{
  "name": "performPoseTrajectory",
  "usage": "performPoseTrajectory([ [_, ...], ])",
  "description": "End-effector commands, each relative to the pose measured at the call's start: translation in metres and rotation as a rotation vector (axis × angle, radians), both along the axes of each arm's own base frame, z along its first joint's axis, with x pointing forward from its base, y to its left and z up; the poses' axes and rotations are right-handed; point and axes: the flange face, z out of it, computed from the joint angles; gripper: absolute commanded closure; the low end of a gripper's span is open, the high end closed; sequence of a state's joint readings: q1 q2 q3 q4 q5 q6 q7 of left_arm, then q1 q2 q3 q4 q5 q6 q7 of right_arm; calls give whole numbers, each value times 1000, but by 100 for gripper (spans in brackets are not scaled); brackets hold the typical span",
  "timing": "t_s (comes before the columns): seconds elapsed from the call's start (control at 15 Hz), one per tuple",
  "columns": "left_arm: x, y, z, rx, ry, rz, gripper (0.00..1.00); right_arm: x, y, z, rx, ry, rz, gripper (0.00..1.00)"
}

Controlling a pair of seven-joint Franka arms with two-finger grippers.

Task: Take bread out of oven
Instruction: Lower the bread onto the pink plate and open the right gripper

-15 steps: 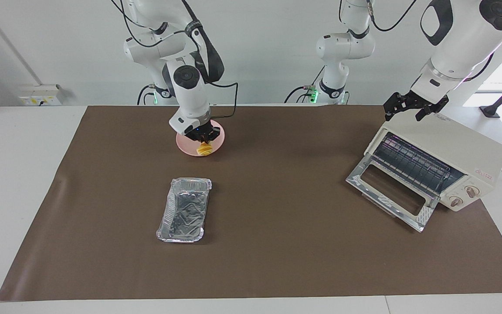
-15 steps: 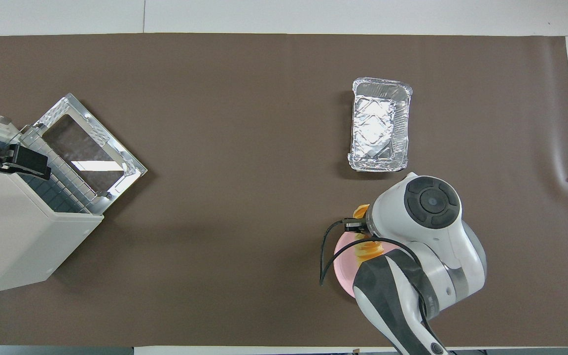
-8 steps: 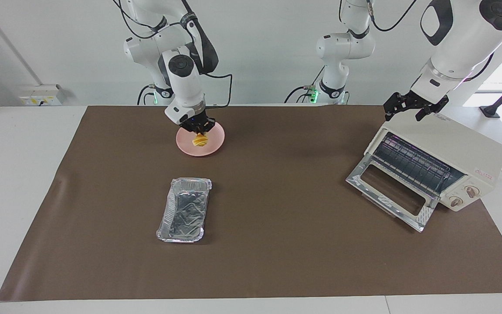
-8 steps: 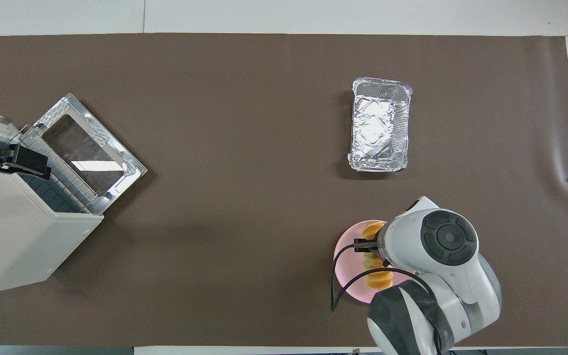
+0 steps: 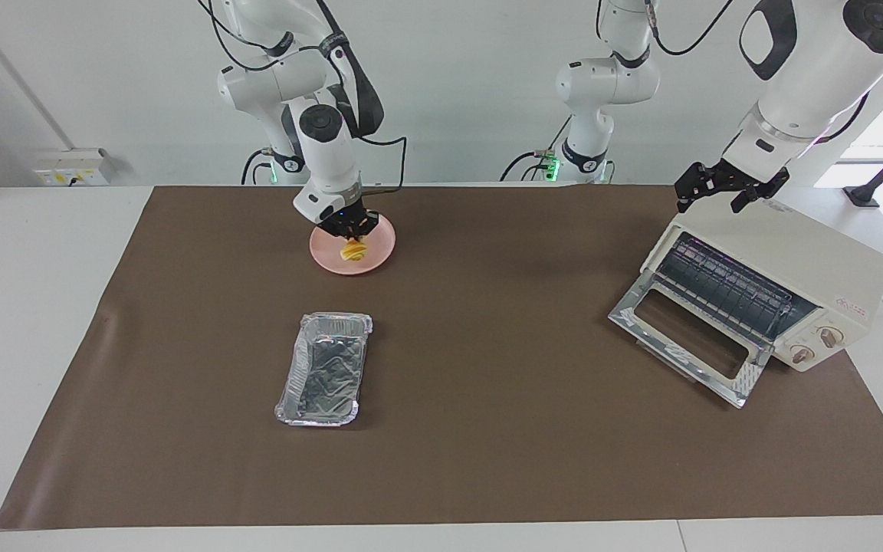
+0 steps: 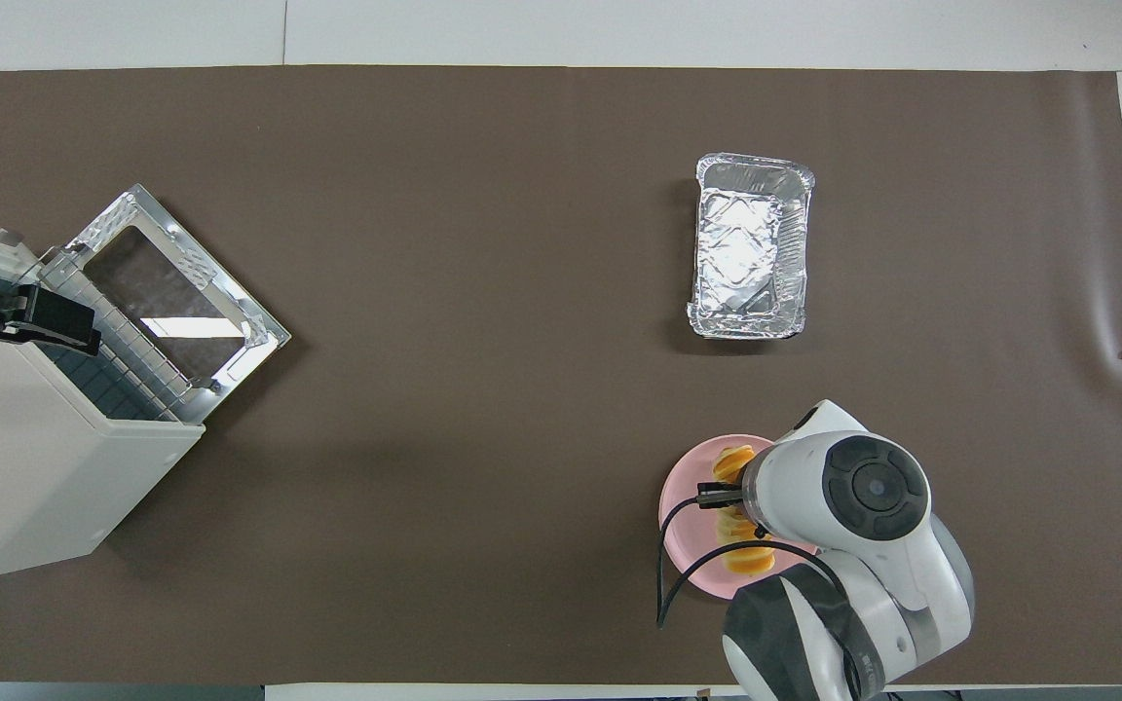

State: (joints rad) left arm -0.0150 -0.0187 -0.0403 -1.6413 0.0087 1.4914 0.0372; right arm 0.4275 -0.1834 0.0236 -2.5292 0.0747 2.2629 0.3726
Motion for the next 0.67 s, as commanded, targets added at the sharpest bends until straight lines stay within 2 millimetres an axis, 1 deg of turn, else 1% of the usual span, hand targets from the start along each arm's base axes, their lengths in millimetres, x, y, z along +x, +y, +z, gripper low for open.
performPoseTrajectory([
  [0.0, -6, 3, 5, 7, -9, 5, 0, -8, -3, -11, 15, -18, 20, 94],
  [0.13, -6, 3, 5, 7, -9, 5, 0, -7, -3, -10, 16, -19, 19, 92],
  [0.2, -6, 3, 5, 7, -9, 5, 0, -7, -3, -10, 16, -21, 17, 76],
  [0.27, -6, 3, 5, 7, -9, 5, 0, -6, -2, -10, 17, -20, 12, 58],
  [0.33, -6, 3, 5, 7, -9, 5, 0, -6, -2, -9, 17, -22, 9, 50],
  [0.4, -6, 3, 5, 7, -9, 5, 0, -6, -1, -9, 17, -21, -4, 19],
  [0.47, -6, 3, 5, 7, -9, 6, 0, -5, 0, -8, 19, -22, -17, 0],
  [0.6, -5, 3, 5, 7, -10, 5, 0, -4, 17, -2, 24, -27, -7, 0],
])
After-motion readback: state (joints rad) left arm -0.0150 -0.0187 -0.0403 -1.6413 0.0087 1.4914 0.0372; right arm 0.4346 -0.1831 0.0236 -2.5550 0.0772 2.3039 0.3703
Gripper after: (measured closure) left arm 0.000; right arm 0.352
